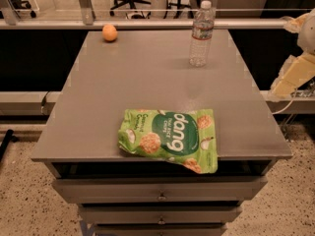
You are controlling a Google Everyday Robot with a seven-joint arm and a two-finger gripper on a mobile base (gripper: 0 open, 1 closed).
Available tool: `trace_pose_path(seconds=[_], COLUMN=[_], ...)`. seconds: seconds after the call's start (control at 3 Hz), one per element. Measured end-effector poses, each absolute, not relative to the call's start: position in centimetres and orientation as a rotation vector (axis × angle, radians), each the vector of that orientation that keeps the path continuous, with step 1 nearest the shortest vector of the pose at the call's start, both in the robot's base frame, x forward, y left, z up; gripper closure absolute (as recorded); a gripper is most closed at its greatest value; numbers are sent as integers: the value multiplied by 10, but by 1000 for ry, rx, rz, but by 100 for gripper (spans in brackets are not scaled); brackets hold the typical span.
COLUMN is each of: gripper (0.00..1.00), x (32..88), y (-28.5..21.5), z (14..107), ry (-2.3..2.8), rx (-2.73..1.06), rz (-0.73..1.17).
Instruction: Knock water bottle over
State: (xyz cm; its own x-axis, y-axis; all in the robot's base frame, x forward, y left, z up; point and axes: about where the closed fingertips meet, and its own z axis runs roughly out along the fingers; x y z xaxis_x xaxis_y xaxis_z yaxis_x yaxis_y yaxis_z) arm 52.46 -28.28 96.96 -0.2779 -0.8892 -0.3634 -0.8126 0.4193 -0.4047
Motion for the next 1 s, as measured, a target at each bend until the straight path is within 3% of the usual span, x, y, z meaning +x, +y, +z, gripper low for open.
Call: trace_pose_path(seconds=[0.67, 1.0], gripper=[0, 0], x=[609, 656], y=[-291, -281], z=[952, 925], ry=[2002, 1953], rx=[-1317, -1277], rz=[-81, 66])
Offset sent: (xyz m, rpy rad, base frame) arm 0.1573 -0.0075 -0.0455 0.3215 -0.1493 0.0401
